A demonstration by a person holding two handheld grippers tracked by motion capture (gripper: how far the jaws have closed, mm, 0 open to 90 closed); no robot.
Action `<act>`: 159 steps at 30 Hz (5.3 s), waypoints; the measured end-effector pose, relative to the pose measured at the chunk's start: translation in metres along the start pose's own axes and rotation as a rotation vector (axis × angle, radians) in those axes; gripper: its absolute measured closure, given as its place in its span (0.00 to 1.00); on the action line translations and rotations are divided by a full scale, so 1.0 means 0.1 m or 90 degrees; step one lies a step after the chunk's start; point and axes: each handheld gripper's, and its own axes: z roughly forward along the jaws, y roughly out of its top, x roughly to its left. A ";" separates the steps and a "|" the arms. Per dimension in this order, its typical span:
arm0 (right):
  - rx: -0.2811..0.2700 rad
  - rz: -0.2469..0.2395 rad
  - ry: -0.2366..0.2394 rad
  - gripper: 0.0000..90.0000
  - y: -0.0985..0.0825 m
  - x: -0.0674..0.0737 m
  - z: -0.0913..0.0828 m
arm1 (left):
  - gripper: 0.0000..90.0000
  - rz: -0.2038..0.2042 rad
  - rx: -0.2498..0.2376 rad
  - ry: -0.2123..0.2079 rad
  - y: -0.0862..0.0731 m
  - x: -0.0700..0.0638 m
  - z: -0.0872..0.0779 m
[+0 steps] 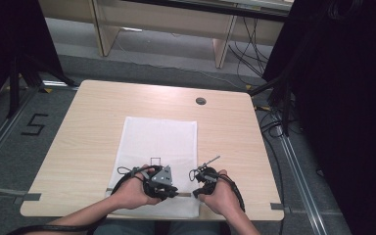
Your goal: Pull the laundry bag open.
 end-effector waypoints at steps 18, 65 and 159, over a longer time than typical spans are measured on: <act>-0.003 0.001 0.000 1.00 0.00 0.00 0.00 | 0.91 -0.011 -0.006 -0.002 -0.01 -0.01 -0.03; -0.003 0.021 0.006 1.00 -0.01 0.01 0.00 | 0.91 -0.019 -0.007 -0.002 -0.06 0.00 -0.11; -0.001 0.002 0.002 1.00 0.00 0.00 0.00 | 0.91 -0.024 -0.009 0.003 -0.25 0.03 -0.38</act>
